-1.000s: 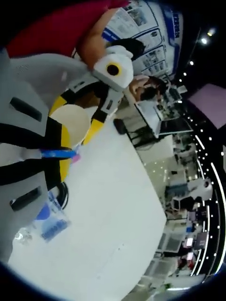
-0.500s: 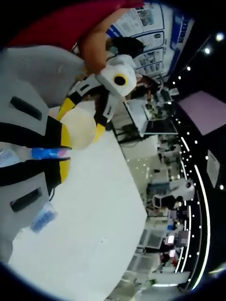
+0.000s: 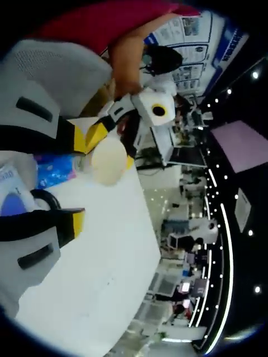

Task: Arrange the tabletop items into an orderly group along one side of the table until the central work area is clear of visible clutter.

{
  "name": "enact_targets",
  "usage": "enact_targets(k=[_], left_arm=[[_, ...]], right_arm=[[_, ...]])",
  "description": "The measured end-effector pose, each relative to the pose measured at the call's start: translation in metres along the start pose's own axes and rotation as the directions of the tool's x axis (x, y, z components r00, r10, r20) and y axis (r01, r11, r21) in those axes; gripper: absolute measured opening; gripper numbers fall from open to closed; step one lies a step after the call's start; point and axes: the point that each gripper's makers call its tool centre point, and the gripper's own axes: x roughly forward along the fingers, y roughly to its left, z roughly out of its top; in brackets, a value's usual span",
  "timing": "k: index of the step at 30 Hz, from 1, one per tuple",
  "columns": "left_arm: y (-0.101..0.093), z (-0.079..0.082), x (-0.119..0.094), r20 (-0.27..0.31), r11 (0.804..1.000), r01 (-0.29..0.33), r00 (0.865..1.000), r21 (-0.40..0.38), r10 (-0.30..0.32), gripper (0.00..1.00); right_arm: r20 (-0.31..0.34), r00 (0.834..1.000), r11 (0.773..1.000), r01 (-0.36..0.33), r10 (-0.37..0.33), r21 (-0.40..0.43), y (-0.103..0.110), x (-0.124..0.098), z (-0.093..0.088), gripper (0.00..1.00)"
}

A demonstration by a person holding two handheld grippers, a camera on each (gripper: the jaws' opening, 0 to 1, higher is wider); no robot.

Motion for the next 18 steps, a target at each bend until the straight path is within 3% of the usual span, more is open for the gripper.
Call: enact_targets(k=[5, 9, 13, 18], left_arm=[[0.006, -0.002, 0.0, 0.007, 0.999, -0.015, 1.0, -0.03, 0.015, 0.4], [0.01, -0.002, 0.001, 0.011, 0.998, -0.029, 0.999, -0.052, 0.03, 0.4], [0.014, -0.003, 0.002, 0.013, 0.997, -0.047, 0.999, -0.068, 0.048, 0.4], [0.017, -0.005, 0.005, 0.008, 0.996, -0.057, 0.998, -0.071, 0.058, 0.4]], right_arm=[[0.027, 1.0, 1.0, -0.012, 0.013, -0.018, 0.007, 0.003, -0.001, 0.72], [0.043, 0.999, 0.992, 0.035, -0.03, -0.122, 0.007, 0.006, -0.002, 0.97], [0.055, 0.998, 0.984, 0.047, -0.038, -0.173, 0.011, 0.008, -0.003, 1.0], [0.084, 0.996, 0.99, 0.052, -0.042, -0.13, 0.006, 0.008, -0.006, 1.0]])
